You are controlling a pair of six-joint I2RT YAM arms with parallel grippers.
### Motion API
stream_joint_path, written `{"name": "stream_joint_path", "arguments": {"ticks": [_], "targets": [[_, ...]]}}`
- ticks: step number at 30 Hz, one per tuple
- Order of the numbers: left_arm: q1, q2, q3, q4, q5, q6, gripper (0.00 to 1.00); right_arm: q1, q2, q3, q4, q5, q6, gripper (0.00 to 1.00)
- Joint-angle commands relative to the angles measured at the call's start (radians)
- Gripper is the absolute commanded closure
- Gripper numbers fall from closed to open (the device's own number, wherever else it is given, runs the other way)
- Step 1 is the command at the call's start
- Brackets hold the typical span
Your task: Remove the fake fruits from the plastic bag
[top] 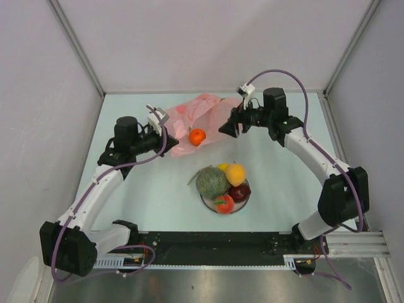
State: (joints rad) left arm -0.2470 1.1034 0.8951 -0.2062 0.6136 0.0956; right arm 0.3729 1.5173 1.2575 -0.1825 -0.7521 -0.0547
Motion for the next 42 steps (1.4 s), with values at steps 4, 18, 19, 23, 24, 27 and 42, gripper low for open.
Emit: {"name": "stream_joint_path", "arguments": {"ticks": [4,18,19,23,24,27,42], "targets": [[0.012,-0.076,-0.016,-0.024,0.043,0.000,1.00,0.082,0.207,0.140,0.218,0.120,0.064,0.44],[0.012,-0.137,-0.117,-0.036,0.035,0.046,1.00,0.241,0.553,0.381,0.198,0.585,-0.017,0.00],[0.012,-0.135,-0.117,-0.041,0.035,0.055,1.00,0.247,0.569,0.390,0.195,0.626,-0.033,0.00],[0.012,-0.134,-0.124,-0.047,0.038,0.059,1.00,0.267,0.615,0.405,0.193,0.678,-0.046,0.00],[0.014,-0.134,-0.125,-0.044,0.035,0.059,1.00,0.274,0.626,0.408,0.192,0.689,-0.050,0.00],[0.014,-0.134,-0.130,-0.042,0.038,0.055,1.00,0.276,0.655,0.413,0.187,0.683,-0.056,0.00],[0.023,-0.129,-0.122,-0.022,0.006,0.067,1.00,0.268,0.644,0.424,0.187,0.482,-0.169,0.42]]}}
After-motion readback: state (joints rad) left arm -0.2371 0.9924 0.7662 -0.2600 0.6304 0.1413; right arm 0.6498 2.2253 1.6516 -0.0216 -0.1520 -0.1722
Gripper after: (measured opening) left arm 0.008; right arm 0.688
